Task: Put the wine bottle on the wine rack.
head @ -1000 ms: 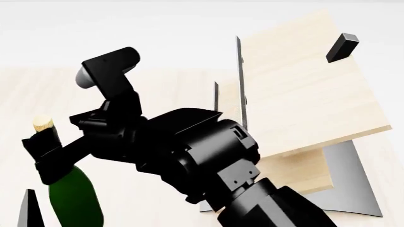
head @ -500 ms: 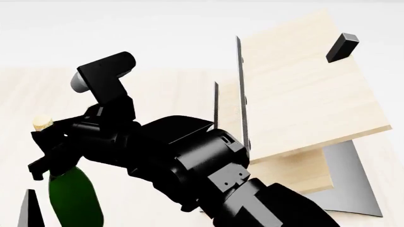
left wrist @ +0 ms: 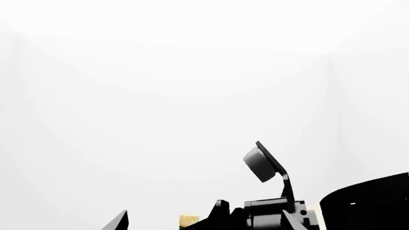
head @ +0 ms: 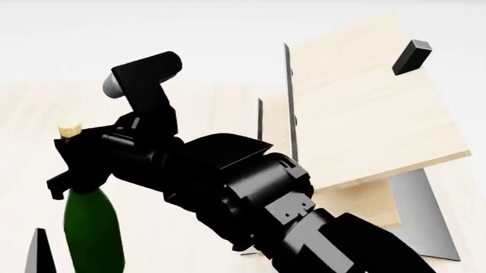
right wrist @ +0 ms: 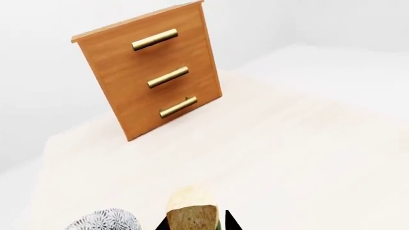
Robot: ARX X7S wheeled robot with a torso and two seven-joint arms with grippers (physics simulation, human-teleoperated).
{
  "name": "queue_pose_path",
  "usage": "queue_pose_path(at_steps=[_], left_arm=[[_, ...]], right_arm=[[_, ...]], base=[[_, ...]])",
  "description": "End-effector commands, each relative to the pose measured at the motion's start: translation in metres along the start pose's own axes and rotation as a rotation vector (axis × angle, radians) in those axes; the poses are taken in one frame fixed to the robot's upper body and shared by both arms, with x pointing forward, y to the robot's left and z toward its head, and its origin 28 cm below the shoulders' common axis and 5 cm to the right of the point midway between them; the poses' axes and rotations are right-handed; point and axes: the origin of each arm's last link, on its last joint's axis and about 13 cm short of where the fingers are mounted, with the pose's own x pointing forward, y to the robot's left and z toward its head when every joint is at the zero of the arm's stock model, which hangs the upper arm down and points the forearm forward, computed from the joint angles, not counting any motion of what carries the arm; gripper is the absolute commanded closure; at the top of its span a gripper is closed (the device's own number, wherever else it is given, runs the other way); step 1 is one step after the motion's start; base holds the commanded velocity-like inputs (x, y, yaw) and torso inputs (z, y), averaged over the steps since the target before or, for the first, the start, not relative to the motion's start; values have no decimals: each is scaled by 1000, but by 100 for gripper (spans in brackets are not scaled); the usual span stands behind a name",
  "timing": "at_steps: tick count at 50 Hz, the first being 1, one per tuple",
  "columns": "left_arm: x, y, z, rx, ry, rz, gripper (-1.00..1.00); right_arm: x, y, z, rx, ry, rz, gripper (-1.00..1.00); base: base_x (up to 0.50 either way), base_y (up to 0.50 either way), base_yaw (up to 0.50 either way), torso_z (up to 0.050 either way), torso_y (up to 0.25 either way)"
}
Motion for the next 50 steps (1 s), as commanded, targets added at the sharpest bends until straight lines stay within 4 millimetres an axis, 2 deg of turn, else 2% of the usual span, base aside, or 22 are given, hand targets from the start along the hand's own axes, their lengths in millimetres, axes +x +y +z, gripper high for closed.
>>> queue_pose_path(at_steps=[1, 7, 24, 33, 50], left_arm=[[0, -1, 0, -1, 1, -4, -100], [0, -1, -1, -3, 2, -7, -100], [-1, -1, 0, -1, 2, -4, -100], [0, -1, 0, 5, 1, 1, -100], [0, -1, -1, 9, 9, 2, -100]], right_arm=[[-18, 1, 37, -14, -149, -51, 100], [-32, -2, 56, -1, -230, -105, 100], [-82, 15, 105, 72, -446, -130, 100], [-106, 18, 127, 105, -550, -161, 100], [-147, 4, 144, 203, -702, -269, 100]], base=[[0, 0, 0, 0, 0], [0, 0, 0, 0, 0], [0, 0, 0, 0, 1], [0, 0, 0, 0, 1], [0, 0, 0, 0, 1]])
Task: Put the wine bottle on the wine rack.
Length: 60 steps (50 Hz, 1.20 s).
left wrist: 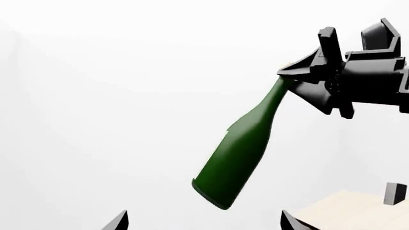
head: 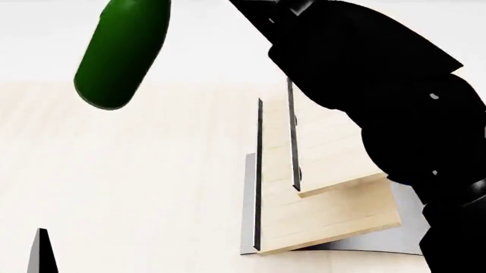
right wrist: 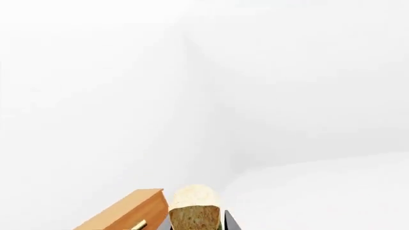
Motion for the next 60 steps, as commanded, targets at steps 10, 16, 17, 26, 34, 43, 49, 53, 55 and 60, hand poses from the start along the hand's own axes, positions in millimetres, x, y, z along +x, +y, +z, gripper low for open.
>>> queue_pose_path(at_steps=[10, 16, 17, 26, 34, 43, 49, 53, 55, 60], left_arm=[[1, 0, -2, 0, 12, 1, -100], [1, 0, -2, 0, 12, 1, -100], [1, 0, -2, 0, 11, 0, -100], [0, 0, -3, 0, 13, 1, -100], [0, -1, -3, 0, 14, -2, -100], [0, 0, -3, -1, 12, -1, -100], [0, 1, -3, 0, 12, 2, -100], [1, 1, -3, 0, 10, 4, -100], [1, 1, -3, 2, 12, 4, -100], [0, 0, -3, 4, 8, 1, -100]], right_arm=[[-32, -12, 48, 71, -205, -85, 100], [-41, -20, 58, 175, -258, -133, 100], [-45, -22, 60, 225, -271, -140, 100], [-63, -39, 60, 332, -311, -199, 100], [-75, -54, 54, 417, -321, -233, 100], [-86, -66, 56, 456, -346, -259, 100], [-94, -74, 57, 469, -368, -284, 100], [-99, -78, 57, 471, -378, -305, 100], [-101, -80, 56, 473, -383, -312, 100], [-107, -85, 55, 484, -398, -329, 100]], base=[[0, 0, 0, 0, 0], [0, 0, 0, 0, 2], [0, 0, 0, 0, 0], [0, 0, 0, 0, 0], [0, 0, 0, 0, 1], [0, 0, 0, 0, 0], [0, 0, 0, 0, 2], [0, 0, 0, 0, 0], [0, 0, 0, 0, 0], [0, 0, 0, 0, 2]])
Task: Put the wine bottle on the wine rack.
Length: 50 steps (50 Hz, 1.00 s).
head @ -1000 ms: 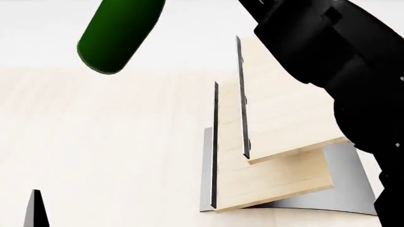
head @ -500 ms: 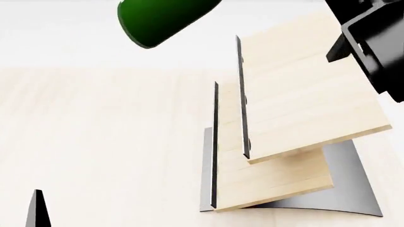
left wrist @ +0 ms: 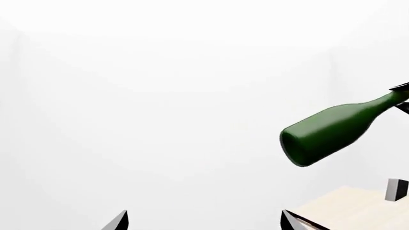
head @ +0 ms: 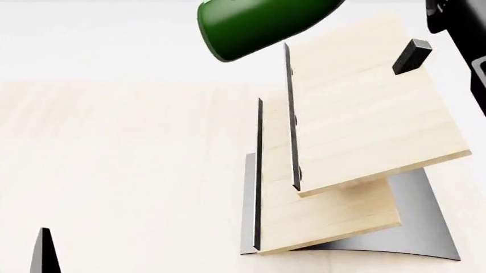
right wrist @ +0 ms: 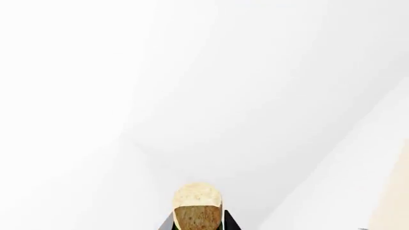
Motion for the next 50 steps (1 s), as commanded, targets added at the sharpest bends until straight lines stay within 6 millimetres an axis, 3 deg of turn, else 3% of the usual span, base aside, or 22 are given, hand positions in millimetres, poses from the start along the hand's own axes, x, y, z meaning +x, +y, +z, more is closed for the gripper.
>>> queue_pose_path(at_steps=[1, 35, 50], left_arm=[[0, 0, 0, 2, -4, -1, -100], [-1, -1, -1, 5, -4, 1, -100], [0, -1, -2, 5, -2, 0, -100]], right_arm=[[-9, -11, 15, 20, -69, -5, 100], [-37, -58, 19, -15, -72, -117, 100], [-41, -57, 23, -27, -78, -119, 100]], base=[[0, 0, 0, 0, 0], [0, 0, 0, 0, 1], [0, 0, 0, 0, 1]])
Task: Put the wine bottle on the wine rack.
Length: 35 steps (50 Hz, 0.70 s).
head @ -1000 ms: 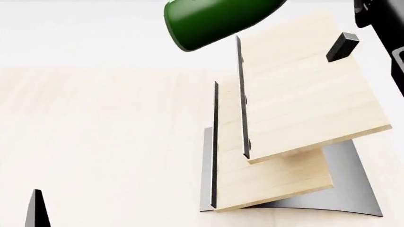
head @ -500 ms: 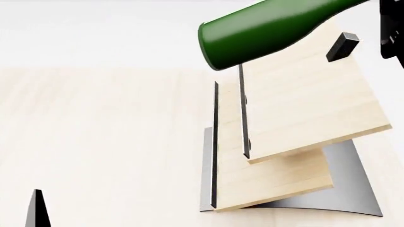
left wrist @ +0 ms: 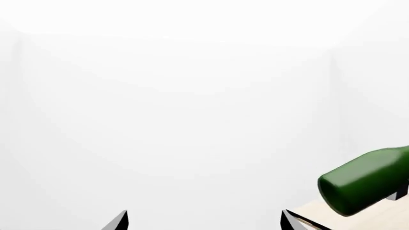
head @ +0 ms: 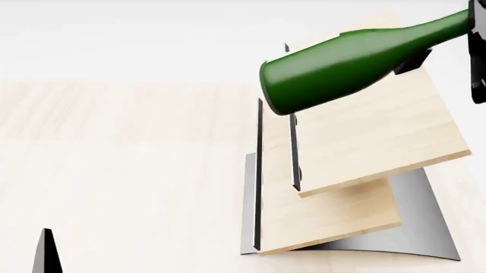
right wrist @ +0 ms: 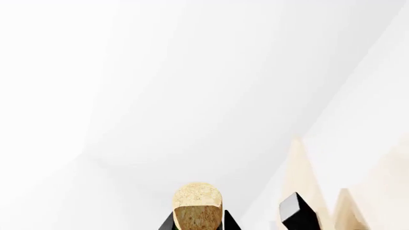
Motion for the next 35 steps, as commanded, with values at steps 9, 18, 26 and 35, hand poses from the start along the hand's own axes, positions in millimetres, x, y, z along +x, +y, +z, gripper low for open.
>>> queue_pose_path(at_steps=[9, 18, 26, 35], left_arm=[[0, 0, 0, -1, 2, 0, -100], [0, 0, -1, 0, 3, 0, -100], [0, 0, -1, 0, 3, 0, -100], [0, -1, -1, 1, 4, -2, -100]], right_arm=[[-9, 0, 14, -21, -44, 23, 100], [-12, -6, 14, -22, -50, 13, 100], [-13, -13, 12, -22, -48, -2, 100], [-16, -22, 10, -18, -47, -21, 100]], base=[[0, 0, 0, 0, 1], [0, 0, 0, 0, 1], [0, 0, 0, 0, 0], [0, 0, 0, 0, 1]])
